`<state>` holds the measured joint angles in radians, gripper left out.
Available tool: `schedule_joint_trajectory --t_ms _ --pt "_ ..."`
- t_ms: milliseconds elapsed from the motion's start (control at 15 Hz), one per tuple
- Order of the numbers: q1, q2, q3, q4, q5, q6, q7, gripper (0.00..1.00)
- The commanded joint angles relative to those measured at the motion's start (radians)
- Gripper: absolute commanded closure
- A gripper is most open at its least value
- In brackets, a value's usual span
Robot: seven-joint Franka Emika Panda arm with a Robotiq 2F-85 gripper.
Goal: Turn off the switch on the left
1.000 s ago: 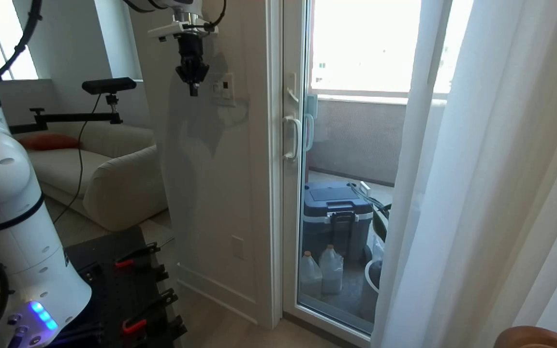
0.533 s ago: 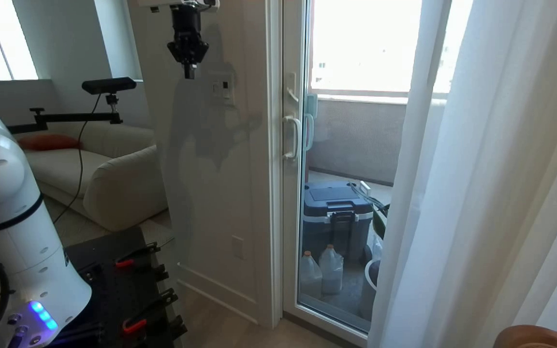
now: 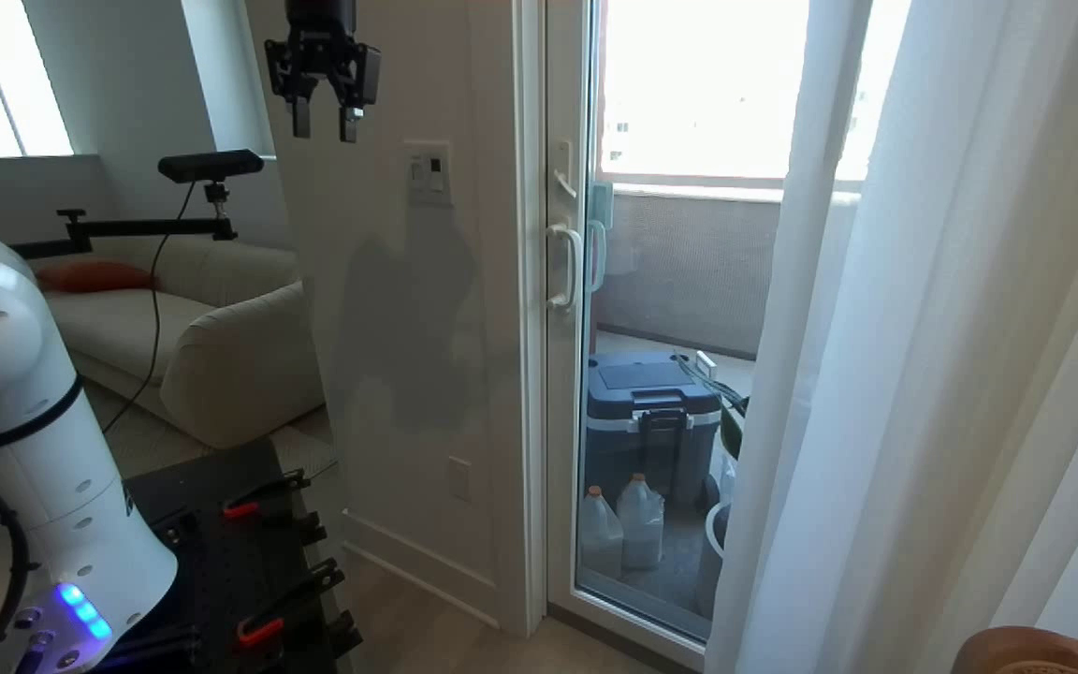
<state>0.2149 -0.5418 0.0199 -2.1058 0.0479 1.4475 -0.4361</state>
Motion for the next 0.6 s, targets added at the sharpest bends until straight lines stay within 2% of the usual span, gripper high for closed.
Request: schedule_joint_trajectory --t_ms 0,200,533 --pt "-0.001 -0.166 -0.036 -0.136 0.009 0.003 -0.066 0.01" --pt "0.016 -0.245 -0.06 -0.191 0.005 0.018 -0.111 0.0" --pt "0.056 -0.268 -0.059 -0.205 0.015 0.075 -0.182 0.0"
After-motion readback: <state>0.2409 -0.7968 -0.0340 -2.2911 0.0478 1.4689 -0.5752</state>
